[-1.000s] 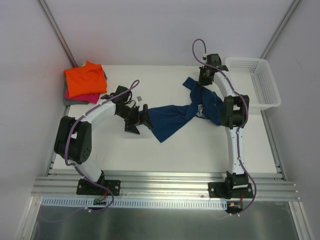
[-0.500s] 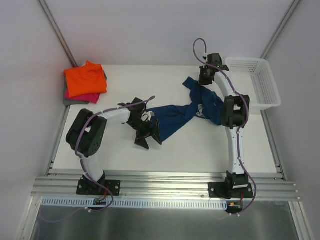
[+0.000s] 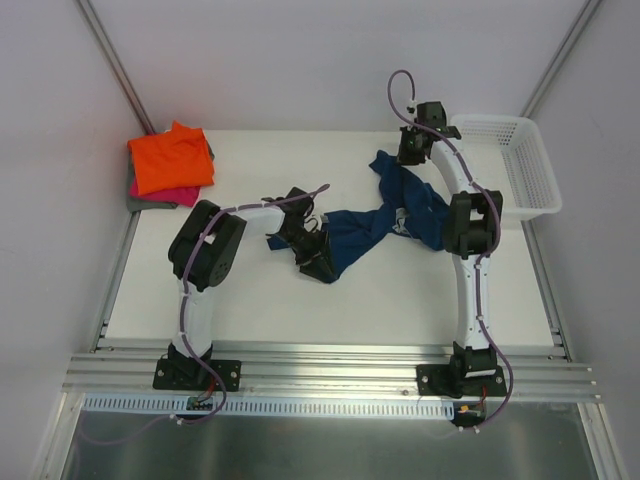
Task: Fold and stack the t-shirts
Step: Flatten out the tshirt
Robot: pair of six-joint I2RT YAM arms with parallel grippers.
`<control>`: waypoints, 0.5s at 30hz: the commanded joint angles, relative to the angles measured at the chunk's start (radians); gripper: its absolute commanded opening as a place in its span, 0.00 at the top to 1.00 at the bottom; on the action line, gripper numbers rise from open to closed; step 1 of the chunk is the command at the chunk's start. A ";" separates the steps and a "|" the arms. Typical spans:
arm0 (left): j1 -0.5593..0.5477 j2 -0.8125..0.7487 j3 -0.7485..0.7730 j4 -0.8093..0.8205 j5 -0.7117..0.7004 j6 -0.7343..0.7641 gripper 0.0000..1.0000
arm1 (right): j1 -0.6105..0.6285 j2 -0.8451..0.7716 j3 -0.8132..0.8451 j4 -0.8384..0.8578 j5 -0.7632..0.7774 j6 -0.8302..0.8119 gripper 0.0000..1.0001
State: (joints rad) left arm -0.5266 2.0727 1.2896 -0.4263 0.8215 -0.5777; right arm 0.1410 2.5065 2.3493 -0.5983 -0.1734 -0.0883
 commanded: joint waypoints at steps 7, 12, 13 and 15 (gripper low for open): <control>-0.019 -0.037 0.002 0.017 0.033 -0.031 1.00 | 0.005 -0.074 0.021 0.008 -0.017 0.018 0.99; 0.034 -0.178 0.019 0.006 -0.028 0.019 1.00 | 0.002 -0.121 0.034 0.003 -0.015 0.004 1.00; 0.045 -0.197 0.036 -0.024 -0.060 0.041 1.00 | 0.000 -0.136 0.042 0.005 -0.012 0.005 1.00; 0.082 -0.245 0.106 -0.060 -0.100 0.134 1.00 | -0.004 -0.185 0.053 0.012 -0.011 0.001 1.00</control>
State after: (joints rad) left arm -0.4984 1.9633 1.3006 -0.4461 0.7876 -0.5571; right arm 0.1413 2.4878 2.3493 -0.6010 -0.1730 -0.0868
